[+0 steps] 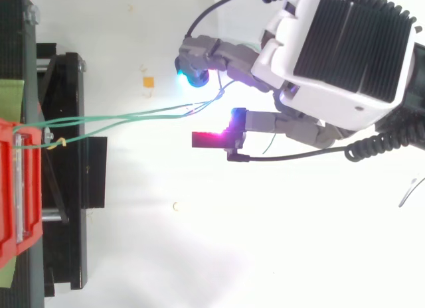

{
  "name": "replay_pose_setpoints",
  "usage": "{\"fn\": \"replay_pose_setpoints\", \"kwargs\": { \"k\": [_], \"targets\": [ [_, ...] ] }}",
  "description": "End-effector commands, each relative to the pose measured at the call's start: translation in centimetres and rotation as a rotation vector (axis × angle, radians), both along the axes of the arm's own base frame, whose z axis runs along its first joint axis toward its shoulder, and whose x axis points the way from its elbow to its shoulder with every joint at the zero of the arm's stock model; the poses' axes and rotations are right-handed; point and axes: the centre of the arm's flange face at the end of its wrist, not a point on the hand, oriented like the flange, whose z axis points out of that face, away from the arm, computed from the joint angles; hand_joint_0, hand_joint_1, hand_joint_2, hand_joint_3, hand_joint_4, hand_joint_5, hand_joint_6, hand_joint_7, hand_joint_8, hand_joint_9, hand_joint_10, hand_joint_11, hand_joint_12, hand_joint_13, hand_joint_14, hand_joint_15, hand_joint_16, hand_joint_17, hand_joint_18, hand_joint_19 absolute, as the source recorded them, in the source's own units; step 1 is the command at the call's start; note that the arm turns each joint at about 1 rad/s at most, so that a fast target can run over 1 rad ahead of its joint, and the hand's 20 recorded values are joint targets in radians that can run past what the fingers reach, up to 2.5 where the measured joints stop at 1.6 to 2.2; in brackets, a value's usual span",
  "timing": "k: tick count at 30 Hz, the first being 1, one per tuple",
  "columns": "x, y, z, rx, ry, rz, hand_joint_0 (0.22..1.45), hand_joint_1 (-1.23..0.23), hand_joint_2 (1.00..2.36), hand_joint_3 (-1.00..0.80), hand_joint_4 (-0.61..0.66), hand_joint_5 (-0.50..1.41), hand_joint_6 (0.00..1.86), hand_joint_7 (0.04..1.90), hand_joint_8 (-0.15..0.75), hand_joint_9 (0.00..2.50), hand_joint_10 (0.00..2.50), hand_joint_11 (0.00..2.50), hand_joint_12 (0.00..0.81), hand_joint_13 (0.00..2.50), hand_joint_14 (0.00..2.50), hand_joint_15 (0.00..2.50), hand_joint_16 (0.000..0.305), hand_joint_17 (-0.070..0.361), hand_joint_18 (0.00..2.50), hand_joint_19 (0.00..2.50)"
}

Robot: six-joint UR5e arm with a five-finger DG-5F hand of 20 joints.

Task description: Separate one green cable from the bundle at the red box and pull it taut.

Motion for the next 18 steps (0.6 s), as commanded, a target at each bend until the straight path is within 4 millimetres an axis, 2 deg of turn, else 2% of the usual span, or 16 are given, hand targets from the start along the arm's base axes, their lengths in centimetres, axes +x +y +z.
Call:
{"fn": "replay_pose_setpoints", "kwargs": {
  "k": [1, 9, 18],
  "targets": [
    [-0.2, 0.0, -0.1, 0.004, 0.015, -0.001, 0.72, -0.74, 1.02, -0.20, -0.10, 0.15, 0.50, 1.28, 0.256, 2.15, 0.02, 0.62, 0.420, 1.80, 0.02, 0.82, 0.058, 0.130, 1.58, 0.83],
    [-0.4, 0.0, -0.1, 0.012, 0.034, 0.002, 0.72, -0.73, 1.02, -0.20, -0.10, 0.15, 0.50, 1.29, 0.255, 2.15, 0.02, 0.63, 0.416, 1.80, 0.02, 0.82, 0.057, 0.129, 1.58, 0.83],
    [0.1, 0.1, 3.5, 0.009, 0.050, 0.002, 0.72, -0.73, 1.02, -0.20, -0.10, 0.15, 0.50, 1.29, 0.251, 2.15, 0.02, 0.63, 0.418, 1.79, 0.02, 0.81, 0.057, 0.128, 1.57, 0.84]
  ]
}}
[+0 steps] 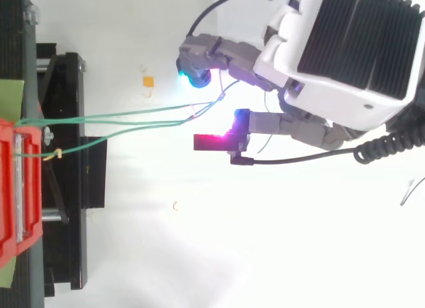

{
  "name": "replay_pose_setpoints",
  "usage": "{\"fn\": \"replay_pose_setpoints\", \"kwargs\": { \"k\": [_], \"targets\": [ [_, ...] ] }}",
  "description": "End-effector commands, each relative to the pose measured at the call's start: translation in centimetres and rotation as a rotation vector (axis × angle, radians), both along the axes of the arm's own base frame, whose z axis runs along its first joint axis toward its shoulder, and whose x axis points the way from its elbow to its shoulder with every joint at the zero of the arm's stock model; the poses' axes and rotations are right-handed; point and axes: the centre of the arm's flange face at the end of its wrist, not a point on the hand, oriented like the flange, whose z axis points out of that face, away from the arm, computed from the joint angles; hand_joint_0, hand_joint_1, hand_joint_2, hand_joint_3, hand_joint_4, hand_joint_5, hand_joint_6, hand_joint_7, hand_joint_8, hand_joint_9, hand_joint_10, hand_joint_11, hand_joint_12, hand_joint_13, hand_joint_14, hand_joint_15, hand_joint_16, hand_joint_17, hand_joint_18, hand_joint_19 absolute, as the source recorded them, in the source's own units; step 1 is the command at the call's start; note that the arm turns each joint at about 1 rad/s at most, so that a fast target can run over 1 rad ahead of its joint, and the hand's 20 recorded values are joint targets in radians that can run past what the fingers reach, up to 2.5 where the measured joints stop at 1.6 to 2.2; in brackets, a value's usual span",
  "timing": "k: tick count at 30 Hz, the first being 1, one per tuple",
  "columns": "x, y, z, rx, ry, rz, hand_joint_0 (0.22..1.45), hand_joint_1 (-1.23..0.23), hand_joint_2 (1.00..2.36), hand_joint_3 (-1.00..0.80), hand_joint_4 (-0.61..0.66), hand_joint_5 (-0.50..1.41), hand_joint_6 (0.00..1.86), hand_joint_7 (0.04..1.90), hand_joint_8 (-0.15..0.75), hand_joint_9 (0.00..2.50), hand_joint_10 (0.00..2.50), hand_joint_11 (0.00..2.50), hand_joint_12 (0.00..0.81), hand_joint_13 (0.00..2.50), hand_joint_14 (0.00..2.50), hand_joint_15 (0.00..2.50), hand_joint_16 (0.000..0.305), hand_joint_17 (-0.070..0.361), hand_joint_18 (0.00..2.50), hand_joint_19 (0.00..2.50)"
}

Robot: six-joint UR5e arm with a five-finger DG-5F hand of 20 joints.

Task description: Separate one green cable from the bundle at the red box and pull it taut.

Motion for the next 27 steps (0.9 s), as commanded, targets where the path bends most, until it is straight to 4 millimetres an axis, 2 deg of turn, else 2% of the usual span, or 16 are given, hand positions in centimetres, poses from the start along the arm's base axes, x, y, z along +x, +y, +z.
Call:
{"fn": "replay_pose_setpoints", "kwargs": {
  "k": [1, 5, 20, 27],
  "targets": [
    [-0.2, -0.1, 1.3, -0.007, 0.035, -0.003, 0.72, -0.73, 1.02, -0.20, -0.10, 0.15, 0.50, 1.28, 0.251, 2.15, 0.02, 0.64, 0.420, 1.79, 0.02, 0.82, 0.057, 0.128, 1.57, 0.84],
    [-0.4, 0.0, 1.2, -0.007, 0.058, -0.003, 0.72, -0.73, 1.02, -0.20, -0.10, 0.15, 0.50, 1.29, 0.257, 2.15, 0.02, 0.63, 0.419, 1.79, 0.02, 0.81, 0.057, 0.128, 1.57, 0.84],
    [-1.1, 0.9, 0.8, 0.197, 0.053, -0.025, 0.72, -0.73, 1.02, -0.20, -0.10, 0.15, 0.50, 1.28, 0.251, 2.14, 0.03, 0.63, 0.413, 1.79, 0.02, 0.82, 0.056, 0.126, 1.57, 0.84],
    [-1.5, 2.0, 0.7, 0.304, 0.061, -0.035, 0.72, -0.73, 1.02, -0.20, -0.10, 0.15, 0.50, 1.29, 0.250, 2.15, 0.02, 0.63, 0.416, 1.79, 0.02, 0.81, 0.056, 0.126, 1.56, 0.84]
  ]
}}
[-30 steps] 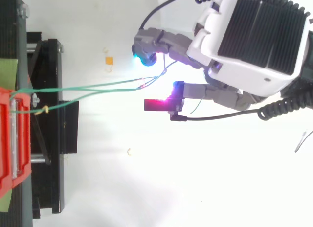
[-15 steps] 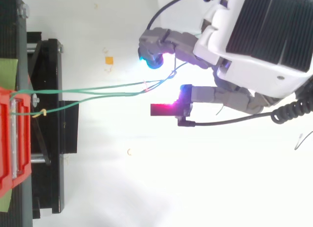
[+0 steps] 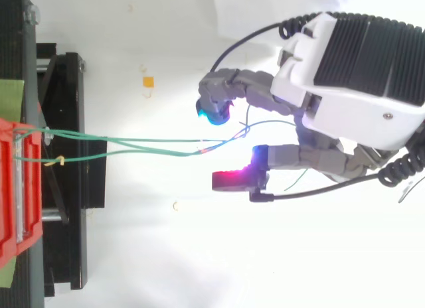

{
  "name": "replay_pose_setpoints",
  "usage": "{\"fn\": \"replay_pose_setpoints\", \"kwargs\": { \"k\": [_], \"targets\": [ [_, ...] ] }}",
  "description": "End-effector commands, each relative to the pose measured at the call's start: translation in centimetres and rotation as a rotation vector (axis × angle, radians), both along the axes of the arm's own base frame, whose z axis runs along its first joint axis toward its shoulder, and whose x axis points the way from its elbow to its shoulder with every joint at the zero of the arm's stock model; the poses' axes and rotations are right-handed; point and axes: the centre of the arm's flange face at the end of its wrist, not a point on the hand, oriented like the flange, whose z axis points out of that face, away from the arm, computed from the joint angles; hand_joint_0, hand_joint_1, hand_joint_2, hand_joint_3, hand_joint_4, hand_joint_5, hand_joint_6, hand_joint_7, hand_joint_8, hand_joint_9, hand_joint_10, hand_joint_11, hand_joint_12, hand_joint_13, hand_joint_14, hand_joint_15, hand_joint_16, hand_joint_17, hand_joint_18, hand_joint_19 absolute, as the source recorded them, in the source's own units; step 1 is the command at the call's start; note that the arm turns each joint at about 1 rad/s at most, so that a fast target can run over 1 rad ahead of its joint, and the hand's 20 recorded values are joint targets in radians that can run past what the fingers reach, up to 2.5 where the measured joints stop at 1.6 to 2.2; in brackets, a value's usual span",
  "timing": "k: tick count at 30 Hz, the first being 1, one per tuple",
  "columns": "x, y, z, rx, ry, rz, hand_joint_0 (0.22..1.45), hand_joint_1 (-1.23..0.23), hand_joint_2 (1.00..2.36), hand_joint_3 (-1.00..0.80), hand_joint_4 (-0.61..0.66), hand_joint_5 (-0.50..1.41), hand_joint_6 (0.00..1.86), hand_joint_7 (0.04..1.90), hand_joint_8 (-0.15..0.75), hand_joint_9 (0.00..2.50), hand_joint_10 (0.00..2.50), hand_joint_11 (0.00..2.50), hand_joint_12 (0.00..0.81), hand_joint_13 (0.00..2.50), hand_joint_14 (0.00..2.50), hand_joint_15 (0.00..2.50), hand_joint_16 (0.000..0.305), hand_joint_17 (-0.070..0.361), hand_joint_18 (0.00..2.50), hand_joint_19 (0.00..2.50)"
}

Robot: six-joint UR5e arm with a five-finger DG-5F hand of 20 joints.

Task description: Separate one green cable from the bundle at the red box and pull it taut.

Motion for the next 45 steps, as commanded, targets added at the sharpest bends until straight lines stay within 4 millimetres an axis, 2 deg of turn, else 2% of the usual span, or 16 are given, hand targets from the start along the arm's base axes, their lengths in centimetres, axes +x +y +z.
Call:
{"fn": "replay_pose_setpoints", "kwargs": {
  "k": [1, 6, 12, 22, 45],
  "targets": [
    [-0.2, 0.5, 0.0, 0.052, -0.001, -0.007, 0.72, -0.73, 1.02, -0.21, -0.10, 0.15, 0.50, 1.29, 0.250, 2.15, 0.02, 0.64, 0.417, 1.79, 0.02, 0.81, 0.055, 0.124, 1.56, 0.84],
    [-0.2, 0.6, 0.0, 0.081, -0.006, -0.014, 0.72, -0.73, 1.02, -0.21, -0.10, 0.15, 0.50, 1.28, 0.251, 2.14, 0.02, 0.63, 0.414, 1.79, 0.02, 0.82, 0.055, 0.125, 1.56, 0.84],
    [-0.2, 0.7, 1.2, 0.128, -0.005, -0.017, 0.72, -0.73, 1.02, -0.21, -0.09, 0.15, 0.50, 1.29, 0.254, 2.14, 0.02, 0.63, 0.413, 1.79, 0.02, 0.82, 0.055, 0.123, 1.55, 0.85],
    [-0.4, 0.9, 1.1, 0.274, -0.014, -0.044, 0.72, -0.73, 1.02, -0.21, -0.10, 0.15, 0.50, 1.29, 0.254, 2.15, 0.02, 0.63, 0.413, 1.79, 0.02, 0.82, 0.055, 0.123, 1.55, 0.85],
    [-0.7, 0.6, 0.8, 0.433, -0.042, -0.103, 0.72, -0.73, 1.02, -0.21, -0.10, 0.14, 0.50, 1.28, 0.249, 2.14, 0.02, 0.64, 0.410, 1.79, 0.02, 0.82, 0.053, 0.120, 1.53, 0.86]
  ]
}}
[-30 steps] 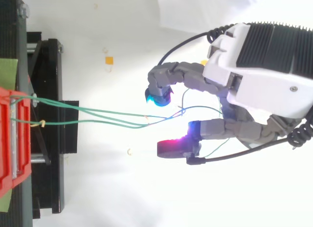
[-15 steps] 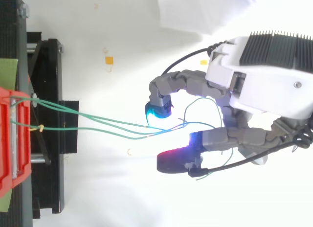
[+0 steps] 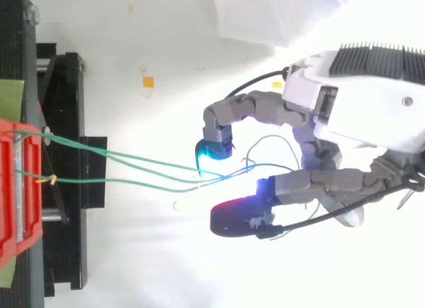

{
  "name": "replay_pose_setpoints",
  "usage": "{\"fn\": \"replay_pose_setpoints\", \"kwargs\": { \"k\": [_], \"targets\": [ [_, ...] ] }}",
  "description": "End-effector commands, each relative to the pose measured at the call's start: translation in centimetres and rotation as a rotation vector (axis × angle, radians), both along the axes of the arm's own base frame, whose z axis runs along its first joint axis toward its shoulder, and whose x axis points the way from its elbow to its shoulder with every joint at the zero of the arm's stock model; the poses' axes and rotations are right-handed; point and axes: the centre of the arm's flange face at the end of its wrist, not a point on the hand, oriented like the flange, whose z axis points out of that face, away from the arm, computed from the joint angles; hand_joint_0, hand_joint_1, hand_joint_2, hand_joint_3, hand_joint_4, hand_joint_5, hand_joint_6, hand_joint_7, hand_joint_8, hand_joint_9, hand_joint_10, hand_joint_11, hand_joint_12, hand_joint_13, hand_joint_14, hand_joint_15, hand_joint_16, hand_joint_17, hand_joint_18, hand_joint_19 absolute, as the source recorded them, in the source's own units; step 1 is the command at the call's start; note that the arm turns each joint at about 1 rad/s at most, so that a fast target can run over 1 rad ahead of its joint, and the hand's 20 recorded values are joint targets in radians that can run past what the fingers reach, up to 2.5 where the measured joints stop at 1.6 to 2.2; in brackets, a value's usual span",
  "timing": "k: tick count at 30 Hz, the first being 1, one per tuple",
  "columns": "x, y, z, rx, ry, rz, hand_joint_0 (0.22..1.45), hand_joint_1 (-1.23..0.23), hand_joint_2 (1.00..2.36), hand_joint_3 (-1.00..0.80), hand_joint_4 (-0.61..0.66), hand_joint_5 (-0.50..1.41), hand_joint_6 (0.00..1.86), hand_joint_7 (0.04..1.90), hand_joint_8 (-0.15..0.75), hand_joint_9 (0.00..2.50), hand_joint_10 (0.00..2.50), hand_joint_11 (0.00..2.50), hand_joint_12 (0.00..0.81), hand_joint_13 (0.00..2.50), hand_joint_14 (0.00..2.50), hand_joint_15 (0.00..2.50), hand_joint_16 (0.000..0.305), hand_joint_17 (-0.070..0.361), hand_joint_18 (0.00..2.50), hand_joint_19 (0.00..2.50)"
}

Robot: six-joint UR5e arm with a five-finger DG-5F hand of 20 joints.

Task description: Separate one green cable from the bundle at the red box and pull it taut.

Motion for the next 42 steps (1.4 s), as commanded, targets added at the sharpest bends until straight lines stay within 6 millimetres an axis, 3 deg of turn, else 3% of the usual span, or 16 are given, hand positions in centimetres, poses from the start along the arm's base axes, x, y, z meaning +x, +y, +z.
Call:
{"fn": "replay_pose_setpoints", "kwargs": {
  "k": [1, 19, 42],
  "targets": [
    [-0.10, -0.10, 0.04, 0.009, 0.002, -0.006, 0.72, -0.73, 1.02, -0.21, -0.10, 0.14, 0.50, 1.28, 0.248, 2.14, 0.03, 0.63, 0.412, 1.79, 0.02, 0.82, 0.053, 0.120, 1.53, 0.86],
    [-0.43, 0.17, -0.65, 0.136, 0.012, -0.051, 0.72, -0.73, 1.02, -0.21, -0.10, 0.14, 0.50, 1.29, 0.249, 2.14, 0.02, 0.63, 0.410, 1.79, 0.02, 0.82, 0.053, 0.119, 1.53, 0.86],
    [0.10, 0.39, -0.52, 0.057, -0.006, -0.014, 0.72, -0.72, 1.02, -0.23, -0.10, 0.14, 0.50, 1.28, 0.246, 2.14, 0.02, 0.64, 0.409, 1.79, 0.02, 0.82, 0.052, 0.117, 1.52, 0.87]
  ]
}}
